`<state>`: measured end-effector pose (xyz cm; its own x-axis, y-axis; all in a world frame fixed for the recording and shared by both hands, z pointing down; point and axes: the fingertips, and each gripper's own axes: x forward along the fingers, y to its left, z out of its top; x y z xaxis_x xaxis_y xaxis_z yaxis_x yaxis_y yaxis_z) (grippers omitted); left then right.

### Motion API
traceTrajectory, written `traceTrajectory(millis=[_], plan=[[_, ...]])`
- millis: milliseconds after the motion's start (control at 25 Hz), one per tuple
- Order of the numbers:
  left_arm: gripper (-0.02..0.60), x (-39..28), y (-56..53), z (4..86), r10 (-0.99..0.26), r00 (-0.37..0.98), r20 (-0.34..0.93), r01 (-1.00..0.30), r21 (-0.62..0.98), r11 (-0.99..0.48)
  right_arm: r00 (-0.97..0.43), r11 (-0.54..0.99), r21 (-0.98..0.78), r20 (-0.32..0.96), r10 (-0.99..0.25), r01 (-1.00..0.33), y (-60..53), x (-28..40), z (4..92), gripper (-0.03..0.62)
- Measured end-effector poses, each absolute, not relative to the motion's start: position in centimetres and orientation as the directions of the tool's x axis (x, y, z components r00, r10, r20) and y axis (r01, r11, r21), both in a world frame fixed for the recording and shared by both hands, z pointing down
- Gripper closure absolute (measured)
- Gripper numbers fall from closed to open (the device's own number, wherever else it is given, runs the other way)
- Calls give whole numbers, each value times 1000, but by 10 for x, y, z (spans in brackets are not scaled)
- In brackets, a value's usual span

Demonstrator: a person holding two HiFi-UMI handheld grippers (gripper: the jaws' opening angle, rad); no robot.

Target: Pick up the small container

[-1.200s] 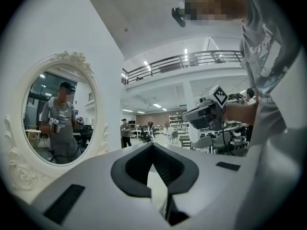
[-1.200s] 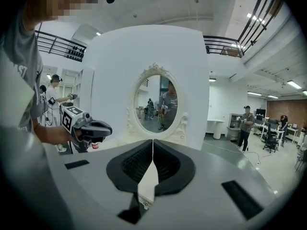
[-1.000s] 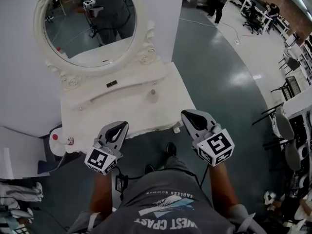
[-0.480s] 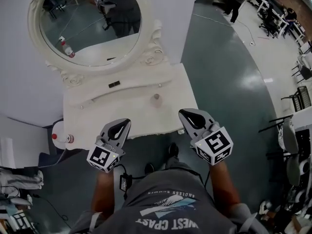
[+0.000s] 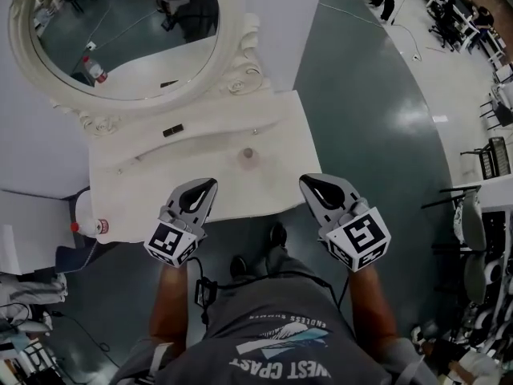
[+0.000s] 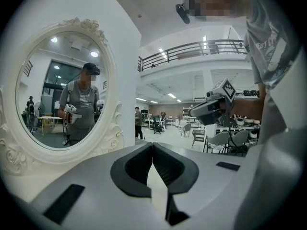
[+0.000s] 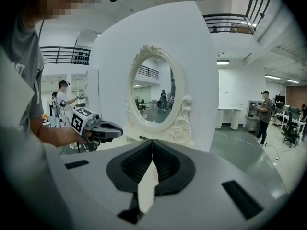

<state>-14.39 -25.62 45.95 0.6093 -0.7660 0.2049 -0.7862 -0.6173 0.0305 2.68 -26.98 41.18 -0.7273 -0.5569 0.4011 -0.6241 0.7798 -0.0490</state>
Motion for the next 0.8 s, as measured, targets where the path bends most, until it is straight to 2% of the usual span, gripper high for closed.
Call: traceTrajectory(millis=[640,800], plan=[[563,-121,-323,543,-726,631,273,-771,111,-628,-707,763,-100,466,-531,-639,-292,49,456,566],[544,-116,-330,567,-717,634,288,-768,126,-628,-697,752,-114,485,-528,-649,-294,55,467,566]])
